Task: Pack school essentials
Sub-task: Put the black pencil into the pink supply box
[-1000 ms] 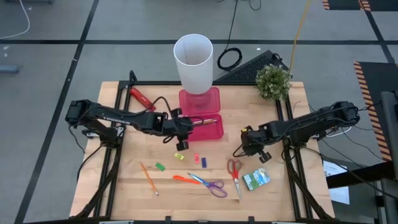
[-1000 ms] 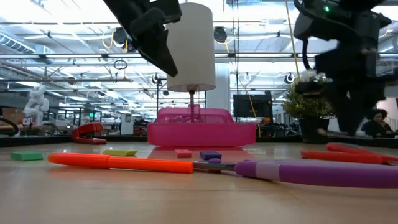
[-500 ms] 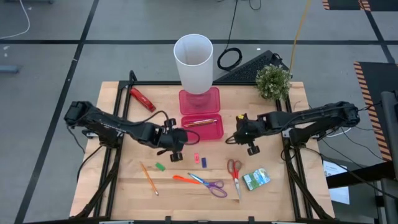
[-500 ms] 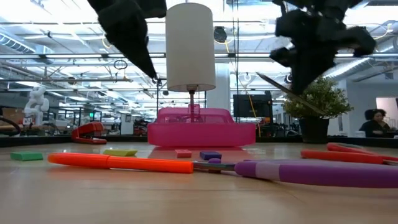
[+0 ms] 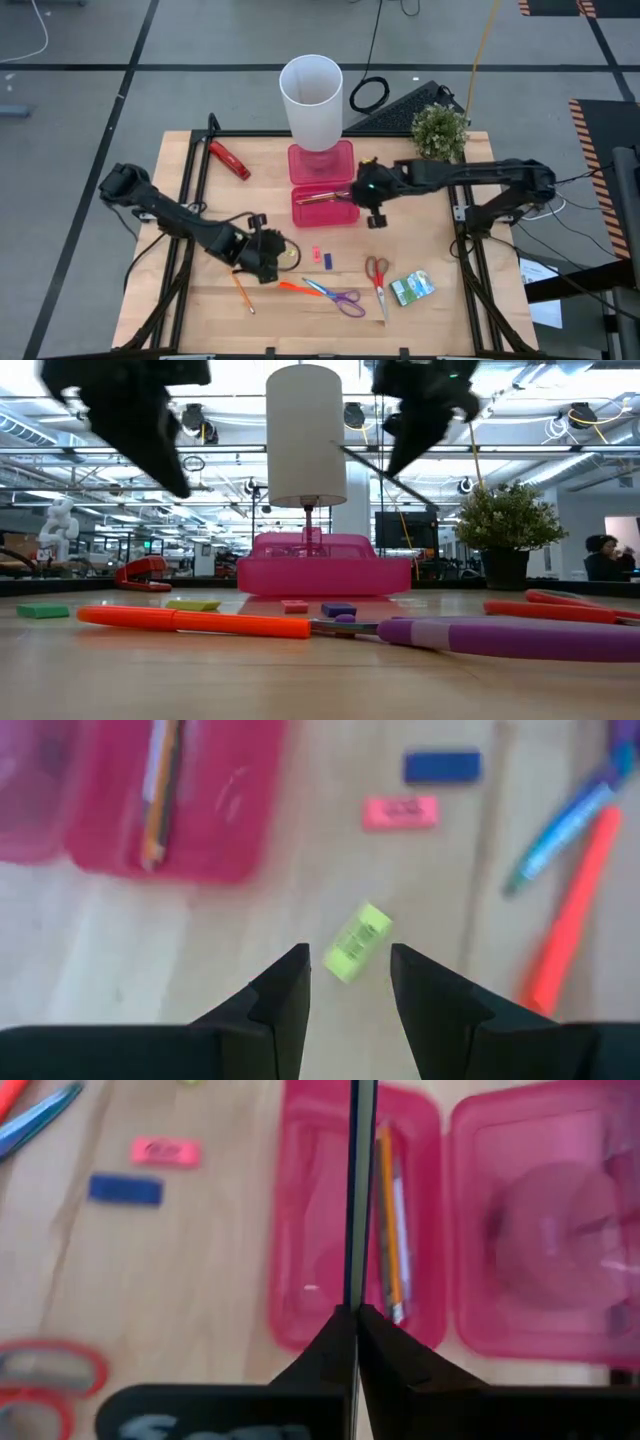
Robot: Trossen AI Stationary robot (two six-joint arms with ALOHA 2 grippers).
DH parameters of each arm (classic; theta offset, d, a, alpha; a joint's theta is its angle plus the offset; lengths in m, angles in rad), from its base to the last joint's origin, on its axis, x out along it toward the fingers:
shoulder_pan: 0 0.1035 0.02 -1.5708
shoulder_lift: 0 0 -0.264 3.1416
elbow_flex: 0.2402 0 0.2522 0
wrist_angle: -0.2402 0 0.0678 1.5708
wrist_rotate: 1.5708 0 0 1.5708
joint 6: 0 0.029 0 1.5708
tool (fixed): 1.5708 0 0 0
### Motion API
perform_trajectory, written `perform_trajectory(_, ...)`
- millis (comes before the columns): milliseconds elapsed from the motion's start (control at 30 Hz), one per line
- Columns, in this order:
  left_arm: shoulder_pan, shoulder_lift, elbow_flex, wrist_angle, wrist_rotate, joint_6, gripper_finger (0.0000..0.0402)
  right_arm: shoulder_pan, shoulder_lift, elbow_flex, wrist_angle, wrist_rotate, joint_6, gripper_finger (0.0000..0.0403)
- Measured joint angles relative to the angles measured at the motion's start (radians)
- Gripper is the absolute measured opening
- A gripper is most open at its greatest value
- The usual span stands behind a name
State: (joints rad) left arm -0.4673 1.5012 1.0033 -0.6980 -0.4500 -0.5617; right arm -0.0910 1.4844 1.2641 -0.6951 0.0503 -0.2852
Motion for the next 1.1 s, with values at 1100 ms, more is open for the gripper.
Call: perform_trajectory(1100,-0.394,-0.011,-0.04,-0.119,0.188,-0.332,0.0145,-0.138,0.427,0.115,0.281,-0.108,-0.163,0.0002)
